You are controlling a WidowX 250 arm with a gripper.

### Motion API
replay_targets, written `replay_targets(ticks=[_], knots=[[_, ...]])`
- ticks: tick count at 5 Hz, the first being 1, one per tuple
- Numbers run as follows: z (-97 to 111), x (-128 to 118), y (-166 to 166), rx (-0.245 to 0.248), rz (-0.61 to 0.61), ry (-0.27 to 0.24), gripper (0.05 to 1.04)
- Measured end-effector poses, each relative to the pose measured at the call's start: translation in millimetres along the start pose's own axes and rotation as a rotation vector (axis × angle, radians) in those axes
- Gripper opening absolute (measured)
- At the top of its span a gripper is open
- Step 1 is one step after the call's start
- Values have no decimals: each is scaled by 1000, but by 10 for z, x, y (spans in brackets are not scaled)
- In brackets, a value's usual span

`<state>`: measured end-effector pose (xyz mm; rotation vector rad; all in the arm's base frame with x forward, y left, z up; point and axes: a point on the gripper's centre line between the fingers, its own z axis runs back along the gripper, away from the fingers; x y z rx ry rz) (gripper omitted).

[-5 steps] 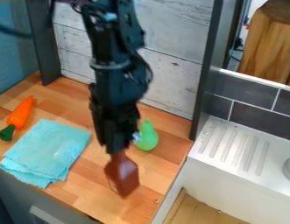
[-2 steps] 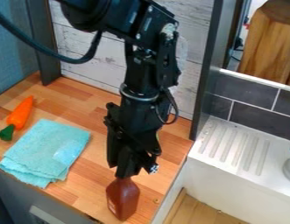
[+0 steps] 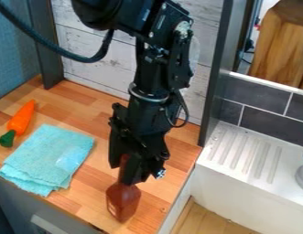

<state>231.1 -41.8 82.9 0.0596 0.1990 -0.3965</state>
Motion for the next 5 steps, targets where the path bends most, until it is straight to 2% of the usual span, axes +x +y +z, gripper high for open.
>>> replay_targets(ticks=[1, 2, 3, 4, 5], knots=[[77, 16, -44, -41, -24, -35, 984], [407, 40, 68, -43, 9, -138, 1007], [637, 134, 205, -36, 24, -203, 1002], [639, 329, 445, -25, 72, -224, 1000], [438, 503, 564, -8, 91, -186, 1000]])
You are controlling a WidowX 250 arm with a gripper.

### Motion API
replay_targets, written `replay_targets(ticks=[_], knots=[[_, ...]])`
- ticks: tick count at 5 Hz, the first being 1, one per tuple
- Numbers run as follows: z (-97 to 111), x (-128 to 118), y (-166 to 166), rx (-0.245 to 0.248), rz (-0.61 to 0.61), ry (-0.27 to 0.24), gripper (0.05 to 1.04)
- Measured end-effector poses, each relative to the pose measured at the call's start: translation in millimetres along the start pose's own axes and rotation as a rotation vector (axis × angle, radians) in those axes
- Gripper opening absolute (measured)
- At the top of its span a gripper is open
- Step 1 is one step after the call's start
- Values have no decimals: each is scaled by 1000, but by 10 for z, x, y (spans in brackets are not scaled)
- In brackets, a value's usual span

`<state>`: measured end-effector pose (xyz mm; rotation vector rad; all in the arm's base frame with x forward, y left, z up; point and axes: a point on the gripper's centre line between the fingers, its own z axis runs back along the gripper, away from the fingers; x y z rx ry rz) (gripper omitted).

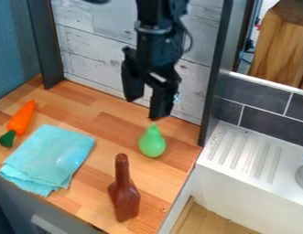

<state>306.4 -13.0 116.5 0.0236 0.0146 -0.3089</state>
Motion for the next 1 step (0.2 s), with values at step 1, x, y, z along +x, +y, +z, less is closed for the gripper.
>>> replay_targets(ticks=[1], knots=[[-150, 110, 27, -3, 26, 18, 1000]])
